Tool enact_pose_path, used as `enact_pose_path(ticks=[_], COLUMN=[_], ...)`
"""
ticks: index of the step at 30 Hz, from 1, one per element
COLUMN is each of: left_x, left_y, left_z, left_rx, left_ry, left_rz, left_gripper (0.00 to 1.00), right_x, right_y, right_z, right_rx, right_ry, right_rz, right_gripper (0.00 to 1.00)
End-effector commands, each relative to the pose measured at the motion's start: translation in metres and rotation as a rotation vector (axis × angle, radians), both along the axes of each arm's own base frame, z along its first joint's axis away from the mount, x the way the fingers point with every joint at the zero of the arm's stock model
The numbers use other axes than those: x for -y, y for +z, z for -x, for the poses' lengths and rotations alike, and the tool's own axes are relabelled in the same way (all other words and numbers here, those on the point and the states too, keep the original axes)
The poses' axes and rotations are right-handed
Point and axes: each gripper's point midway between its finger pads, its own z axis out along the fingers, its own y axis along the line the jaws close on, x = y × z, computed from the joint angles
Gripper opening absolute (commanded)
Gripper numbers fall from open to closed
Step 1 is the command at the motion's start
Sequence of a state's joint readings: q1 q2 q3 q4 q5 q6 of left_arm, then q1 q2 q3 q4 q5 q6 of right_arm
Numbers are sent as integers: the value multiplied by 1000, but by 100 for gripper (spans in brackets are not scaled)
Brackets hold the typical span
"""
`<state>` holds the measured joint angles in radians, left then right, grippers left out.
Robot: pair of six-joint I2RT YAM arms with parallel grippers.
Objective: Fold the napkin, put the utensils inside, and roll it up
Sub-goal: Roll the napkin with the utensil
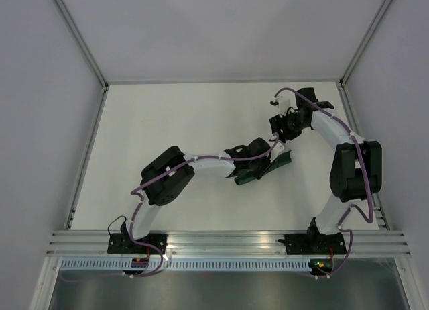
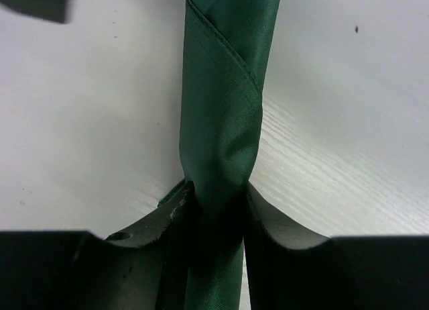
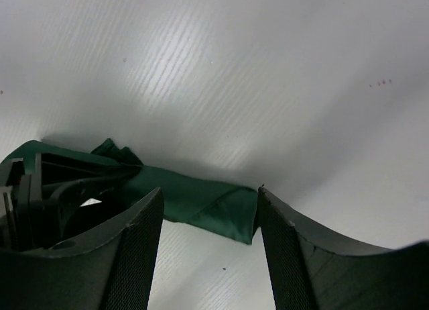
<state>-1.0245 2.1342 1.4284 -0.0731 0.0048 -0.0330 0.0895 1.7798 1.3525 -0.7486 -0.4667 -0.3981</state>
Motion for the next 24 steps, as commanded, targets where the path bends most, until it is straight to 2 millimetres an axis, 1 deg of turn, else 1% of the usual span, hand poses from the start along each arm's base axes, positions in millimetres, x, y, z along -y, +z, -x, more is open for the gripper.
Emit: enact_pose_path(ticks=[1, 5, 8, 11, 12, 17, 24], left_x=[-61, -59, -57, -49, -46, -38, -35], left_y=[-75, -79, -79, -76, -75, -75, -75], left_z=[18, 16, 12, 9, 8, 4, 2], left_rx=[-213, -267, -286, -303, -309, -327, -342], left_ry=[199, 296, 366, 410, 417, 465, 496], left_rz=[-217, -182, -152, -107, -98, -64, -40], left_gripper=[40, 40, 41, 41, 41, 42, 43], right_x=[21, 27, 27, 26, 26, 24, 21], right_y=[9, 10, 5, 2, -2, -19, -34], right_z=[4, 16, 26, 30, 33, 35, 32], right_rx=[8, -22, -56, -78, -91, -140, -186], right_ry=[-182, -247, -288, -320, -328, -362, -357], right_rz=[88, 103, 100, 87, 88, 80, 81], right_gripper=[64, 65, 65, 66, 66, 66, 66])
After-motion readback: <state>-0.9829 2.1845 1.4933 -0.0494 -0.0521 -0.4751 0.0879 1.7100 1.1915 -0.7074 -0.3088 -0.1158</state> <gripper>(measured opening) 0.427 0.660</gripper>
